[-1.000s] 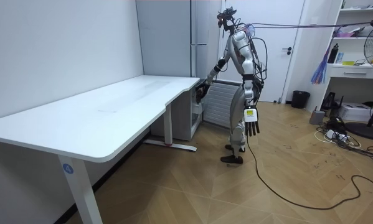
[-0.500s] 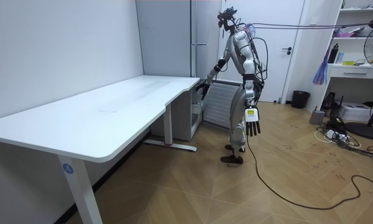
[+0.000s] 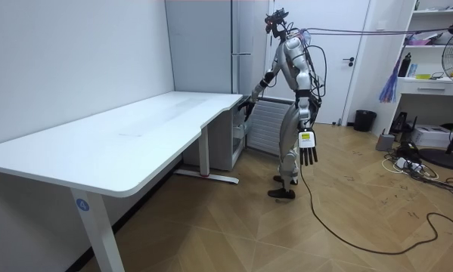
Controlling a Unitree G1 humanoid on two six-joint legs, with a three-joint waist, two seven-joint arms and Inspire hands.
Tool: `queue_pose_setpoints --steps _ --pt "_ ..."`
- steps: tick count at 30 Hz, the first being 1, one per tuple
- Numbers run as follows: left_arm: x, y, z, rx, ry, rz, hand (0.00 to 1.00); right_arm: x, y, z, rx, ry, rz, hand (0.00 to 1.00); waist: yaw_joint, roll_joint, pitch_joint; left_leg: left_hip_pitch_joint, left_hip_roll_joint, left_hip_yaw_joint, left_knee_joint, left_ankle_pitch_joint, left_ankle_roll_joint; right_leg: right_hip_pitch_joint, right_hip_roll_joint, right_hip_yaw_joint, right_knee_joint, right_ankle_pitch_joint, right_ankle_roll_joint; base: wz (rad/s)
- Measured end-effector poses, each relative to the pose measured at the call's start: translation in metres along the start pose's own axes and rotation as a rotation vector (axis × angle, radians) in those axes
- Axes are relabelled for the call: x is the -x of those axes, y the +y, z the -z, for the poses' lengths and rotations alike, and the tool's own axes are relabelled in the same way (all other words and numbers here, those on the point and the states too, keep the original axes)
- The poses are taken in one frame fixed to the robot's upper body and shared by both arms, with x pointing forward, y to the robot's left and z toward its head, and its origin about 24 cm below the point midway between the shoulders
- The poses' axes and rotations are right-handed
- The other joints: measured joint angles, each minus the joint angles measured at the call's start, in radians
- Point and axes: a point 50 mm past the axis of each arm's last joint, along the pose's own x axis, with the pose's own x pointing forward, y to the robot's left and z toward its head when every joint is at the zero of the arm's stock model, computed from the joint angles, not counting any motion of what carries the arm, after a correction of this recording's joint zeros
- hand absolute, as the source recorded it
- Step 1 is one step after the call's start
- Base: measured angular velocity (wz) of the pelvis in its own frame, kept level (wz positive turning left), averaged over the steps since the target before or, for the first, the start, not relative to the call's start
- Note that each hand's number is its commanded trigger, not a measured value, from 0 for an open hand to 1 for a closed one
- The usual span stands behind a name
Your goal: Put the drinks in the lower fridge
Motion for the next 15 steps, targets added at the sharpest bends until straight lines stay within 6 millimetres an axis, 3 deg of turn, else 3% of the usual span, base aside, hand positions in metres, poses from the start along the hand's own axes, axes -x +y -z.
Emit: queue_pose_setpoints --steps 15 --pt "0.0 0.0 -0.002 0.002 -0.012 -0.002 0.0 -0.002 -0.011 -0.003 0.077 -0.046 0.012 0.0 -0.005 0.007 -0.0009 0.019 0.002 -0.001 0.0 0.0 0.0 0.029 0.011 0.001 -0.016 0.002 0.003 0.02"
